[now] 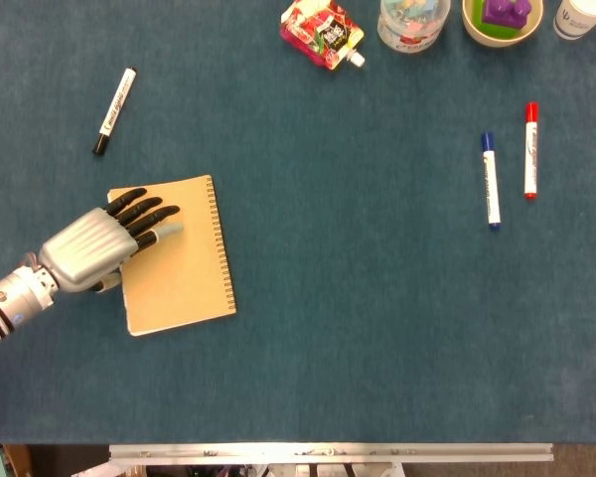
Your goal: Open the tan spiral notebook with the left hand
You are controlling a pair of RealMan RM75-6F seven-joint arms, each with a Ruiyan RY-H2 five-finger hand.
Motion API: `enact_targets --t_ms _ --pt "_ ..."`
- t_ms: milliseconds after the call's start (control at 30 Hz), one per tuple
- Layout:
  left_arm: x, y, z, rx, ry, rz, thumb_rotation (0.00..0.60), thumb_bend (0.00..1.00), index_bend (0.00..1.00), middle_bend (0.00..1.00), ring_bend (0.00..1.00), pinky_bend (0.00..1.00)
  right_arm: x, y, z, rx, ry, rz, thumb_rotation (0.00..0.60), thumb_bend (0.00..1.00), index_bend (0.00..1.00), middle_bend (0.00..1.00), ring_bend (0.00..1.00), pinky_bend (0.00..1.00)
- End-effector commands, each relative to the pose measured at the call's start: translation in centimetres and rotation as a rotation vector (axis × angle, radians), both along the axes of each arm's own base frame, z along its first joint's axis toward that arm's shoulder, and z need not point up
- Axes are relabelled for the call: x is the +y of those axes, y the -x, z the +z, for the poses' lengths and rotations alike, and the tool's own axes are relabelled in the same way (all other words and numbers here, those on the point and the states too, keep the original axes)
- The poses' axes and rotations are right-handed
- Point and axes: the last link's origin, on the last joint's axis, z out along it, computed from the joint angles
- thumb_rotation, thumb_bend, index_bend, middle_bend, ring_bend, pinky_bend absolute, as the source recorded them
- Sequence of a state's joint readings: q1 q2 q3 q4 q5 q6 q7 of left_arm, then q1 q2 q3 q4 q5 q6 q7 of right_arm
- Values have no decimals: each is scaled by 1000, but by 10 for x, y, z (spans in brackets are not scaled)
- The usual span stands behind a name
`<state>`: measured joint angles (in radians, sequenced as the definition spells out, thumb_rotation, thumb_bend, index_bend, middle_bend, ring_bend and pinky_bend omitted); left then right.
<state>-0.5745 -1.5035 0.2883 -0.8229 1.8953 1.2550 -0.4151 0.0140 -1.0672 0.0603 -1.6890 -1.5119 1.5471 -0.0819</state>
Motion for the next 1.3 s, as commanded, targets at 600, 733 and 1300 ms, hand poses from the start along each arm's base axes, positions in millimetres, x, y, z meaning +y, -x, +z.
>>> enact_targets --t_ms 600,733,1300 --pt "8 -28 -15 -77 44 23 600 353 134 27 0 0 1 6 4 -4 27 -8 600 225 238 249 147 265" --pt "7 -33 -17 -78 54 33 600 459 144 27 0 0 1 8 5 -7 32 -9 600 226 238 249 148 265" --pt "6 -48 -14 -42 47 60 600 580 472 157 4 0 -1 14 6 -24 42 -5 600 227 238 249 147 265"
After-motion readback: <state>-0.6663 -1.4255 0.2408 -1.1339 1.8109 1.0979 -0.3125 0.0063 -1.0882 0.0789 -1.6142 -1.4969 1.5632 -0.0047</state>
